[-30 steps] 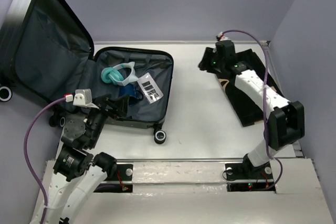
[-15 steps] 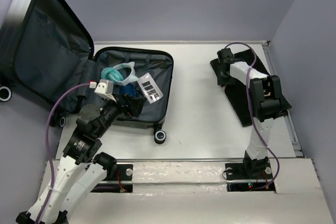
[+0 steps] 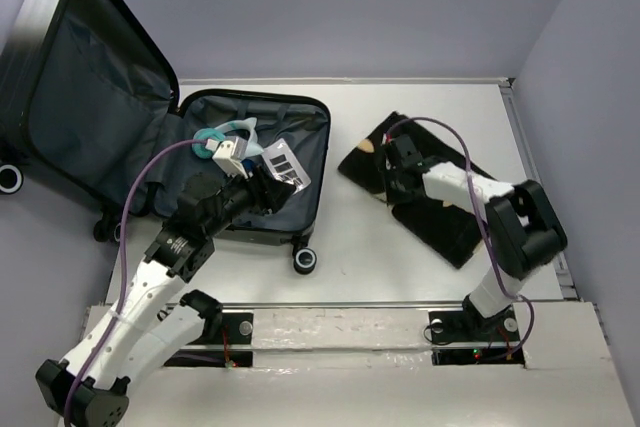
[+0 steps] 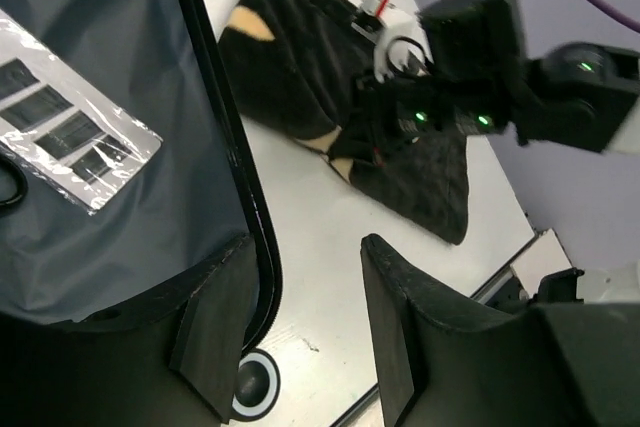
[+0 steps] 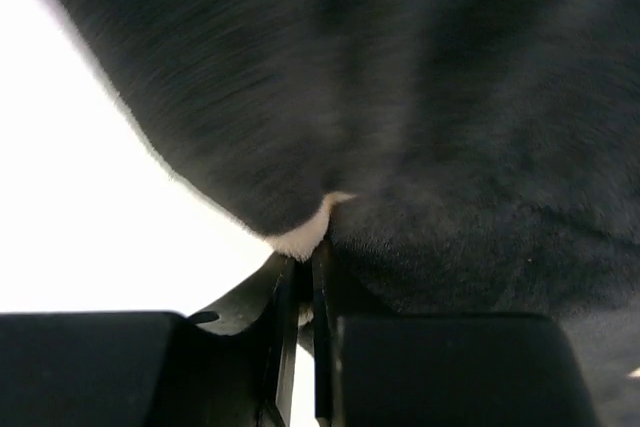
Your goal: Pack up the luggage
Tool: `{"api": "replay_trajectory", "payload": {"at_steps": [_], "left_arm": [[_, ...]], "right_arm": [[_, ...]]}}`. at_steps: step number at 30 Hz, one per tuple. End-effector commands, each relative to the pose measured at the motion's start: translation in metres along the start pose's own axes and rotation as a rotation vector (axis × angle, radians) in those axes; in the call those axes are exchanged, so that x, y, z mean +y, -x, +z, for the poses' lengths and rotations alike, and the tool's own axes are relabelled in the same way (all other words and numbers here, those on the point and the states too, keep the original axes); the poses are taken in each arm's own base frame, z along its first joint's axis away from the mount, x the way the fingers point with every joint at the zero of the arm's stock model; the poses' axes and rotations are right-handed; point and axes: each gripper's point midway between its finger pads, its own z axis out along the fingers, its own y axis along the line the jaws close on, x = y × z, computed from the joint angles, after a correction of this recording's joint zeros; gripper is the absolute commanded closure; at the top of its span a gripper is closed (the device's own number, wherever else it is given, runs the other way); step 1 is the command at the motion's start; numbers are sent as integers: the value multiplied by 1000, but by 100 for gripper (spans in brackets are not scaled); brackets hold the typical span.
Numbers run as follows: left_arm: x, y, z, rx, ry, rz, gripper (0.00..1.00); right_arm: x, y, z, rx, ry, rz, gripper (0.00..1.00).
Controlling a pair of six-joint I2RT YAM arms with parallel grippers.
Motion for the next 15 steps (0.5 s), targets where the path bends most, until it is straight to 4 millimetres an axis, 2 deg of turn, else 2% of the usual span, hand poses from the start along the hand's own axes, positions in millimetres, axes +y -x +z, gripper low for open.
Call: {"api": "replay_trajectory", "payload": {"at_steps": [1,2,3,4,6,7,8,10,11,13,14,15], "left_arm": [[-31,27,8,-53,-76,-13,43],[-32,27,12,-50,-68,-11,43],[-33,26,15,-45,-63,-9,43],[-34,23,23,-31,-45,1,43],[-32,16,38,0,-13,16,42],[-33,14,43,11,-7,17,42],[-31,4,50,47,1,18,41],[-35,2,56,49,10,19,40],[-44,-4,57,65,-2,28,38],[-45,-5,60,45,32,37,37],[-52,-11,61,59,21,47,35],[-57,-12,62,60,14,51,34]], "right_arm": [[17,-20,-43,-80,164,125,81],[10,-36,-45,-67,150,132,71],[7,-40,-51,-80,148,146,59],[4,-35,-69,-132,155,176,29],[-5,-39,-81,-157,165,228,6],[-10,-36,-89,-175,181,270,3],[-16,-26,-107,-246,194,303,2],[-36,-23,-119,-295,152,375,0],[-59,-16,-130,-349,116,445,0],[-85,-19,-135,-370,58,518,1],[-110,-21,-136,-386,-9,584,0],[-125,-26,-136,-386,-55,623,0]]}}
